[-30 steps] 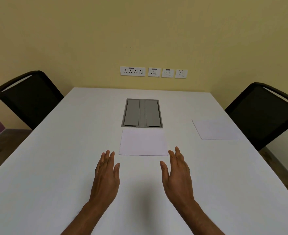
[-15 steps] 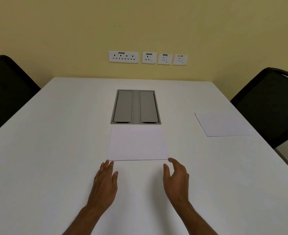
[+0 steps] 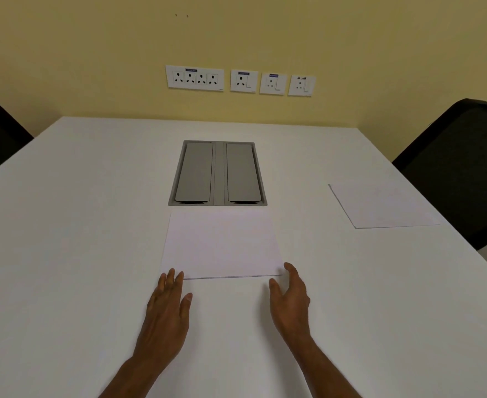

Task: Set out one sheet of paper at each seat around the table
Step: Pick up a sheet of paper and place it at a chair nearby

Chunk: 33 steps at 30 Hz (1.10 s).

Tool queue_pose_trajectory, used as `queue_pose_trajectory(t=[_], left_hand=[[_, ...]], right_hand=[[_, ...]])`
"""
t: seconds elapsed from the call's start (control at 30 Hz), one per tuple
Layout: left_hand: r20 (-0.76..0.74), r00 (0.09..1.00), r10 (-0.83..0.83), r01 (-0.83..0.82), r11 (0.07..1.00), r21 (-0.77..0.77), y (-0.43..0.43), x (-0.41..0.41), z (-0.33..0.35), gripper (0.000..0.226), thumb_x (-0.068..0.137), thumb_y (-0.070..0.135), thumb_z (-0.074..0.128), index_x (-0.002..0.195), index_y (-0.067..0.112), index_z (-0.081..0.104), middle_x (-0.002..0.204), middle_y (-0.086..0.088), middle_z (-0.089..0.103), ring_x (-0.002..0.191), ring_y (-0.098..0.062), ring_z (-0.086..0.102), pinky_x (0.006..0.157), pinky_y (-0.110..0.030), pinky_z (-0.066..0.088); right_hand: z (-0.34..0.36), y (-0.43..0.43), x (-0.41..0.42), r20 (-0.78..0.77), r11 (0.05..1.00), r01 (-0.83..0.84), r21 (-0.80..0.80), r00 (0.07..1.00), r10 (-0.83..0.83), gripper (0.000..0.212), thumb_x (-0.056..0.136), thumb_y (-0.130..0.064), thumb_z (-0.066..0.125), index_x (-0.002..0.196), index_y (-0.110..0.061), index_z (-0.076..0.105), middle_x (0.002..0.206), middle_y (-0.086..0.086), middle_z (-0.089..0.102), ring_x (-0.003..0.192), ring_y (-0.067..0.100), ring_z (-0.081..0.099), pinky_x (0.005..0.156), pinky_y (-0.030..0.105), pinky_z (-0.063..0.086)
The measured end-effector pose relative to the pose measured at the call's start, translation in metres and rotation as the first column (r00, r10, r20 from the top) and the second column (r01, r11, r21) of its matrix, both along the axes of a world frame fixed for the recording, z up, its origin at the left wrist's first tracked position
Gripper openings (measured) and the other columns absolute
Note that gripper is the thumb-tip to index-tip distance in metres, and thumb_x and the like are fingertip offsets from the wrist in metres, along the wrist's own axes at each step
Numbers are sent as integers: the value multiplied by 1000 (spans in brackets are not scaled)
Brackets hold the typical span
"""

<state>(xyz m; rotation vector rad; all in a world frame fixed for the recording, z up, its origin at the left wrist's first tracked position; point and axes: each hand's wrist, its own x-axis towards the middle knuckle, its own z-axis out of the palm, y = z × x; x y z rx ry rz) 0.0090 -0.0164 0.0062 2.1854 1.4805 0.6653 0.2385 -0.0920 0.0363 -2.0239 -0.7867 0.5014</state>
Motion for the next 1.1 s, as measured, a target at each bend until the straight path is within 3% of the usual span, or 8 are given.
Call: queue_pose_trajectory(t=[0.1, 0.3, 0.5, 0.67, 0.8, 0.87, 0.97, 1.1], left_hand=[[-20, 1000, -1, 0, 1000, -15, 4, 2, -9, 64, 99, 46, 27, 153, 12, 28, 162, -2, 20, 151, -15, 9, 121, -32, 9], [-85, 996, -11, 13, 1000, 26, 4, 0, -22, 77, 93, 56, 14, 151, 10, 34, 161, -6, 27, 150, -16, 15, 121, -24, 0], [-93, 996, -9, 13, 999, 44, 3, -1, -27, 76, 95, 55, 12, 153, 10, 30, 162, -4, 23, 151, -15, 12, 120, -21, -4], [-89, 996, -6, 10, 999, 52, 4, 0, -27, 77, 97, 58, 11, 150, 8, 35, 160, -6, 30, 150, -17, 19, 120, -21, -2], [-74, 997, -1, 4, 999, 42, 3, 0, -26, 78, 98, 59, 8, 149, 8, 37, 158, -6, 33, 149, -18, 22, 119, -17, -5], [-62, 998, 2, 1, 999, 44, 3, 0, -26, 77, 99, 58, 9, 149, 8, 38, 158, -6, 34, 148, -17, 23, 119, -17, -4], [-41, 999, 13, -11, 999, 50, 3, 1, -24, 74, 98, 57, 13, 148, 9, 40, 157, -5, 35, 148, -16, 23, 119, -16, -3], [-1, 999, 44, -44, 997, 61, 0, 3, -19, 69, 97, 53, 19, 148, 12, 41, 158, -2, 33, 149, -14, 20, 119, -17, -1]], right_hand=[[-7, 5, 2, 24, 1000, -4, 2, 1000, 4, 50, 98, -19, 60, 146, -18, 45, 143, -1, 51, 138, 19, 42, 111, 29, 19], [-15, 10, 2, 12, 998, 45, 39, 999, -46, 46, 99, -19, 60, 143, -18, 49, 142, -1, 53, 137, 18, 43, 112, 28, 20], [-17, 16, 1, -52, 984, 124, 128, 992, -118, 39, 97, -23, 63, 136, -22, 58, 134, -4, 61, 129, 20, 52, 113, 47, 38], [-7, 26, 2, -108, 956, 207, 209, 976, -188, 31, 94, -27, 70, 123, -22, 62, 109, -8, 69, 109, 18, 64, 105, 49, 45], [8, 39, 6, -245, 963, 212, 165, 955, -168, 39, 94, -28, 70, 129, -13, 61, 89, 3, 73, 86, 18, 70, 81, 25, 49], [11, 47, 7, -315, 970, 204, 135, 937, -153, 23, 95, -24, 67, 115, -12, 67, 85, 2, 74, 70, 18, 72, 66, 20, 50], [11, 56, 6, -468, 967, 235, 94, 868, -165, 10, 95, -16, 60, 94, -9, 67, 89, 11, 76, 52, 21, 70, 51, 23, 47], [15, 58, 6, -687, 950, 307, 63, 704, -182, 14, 93, -1, 52, 99, -5, 65, 76, 16, 76, 51, 22, 69, 48, 24, 48]])
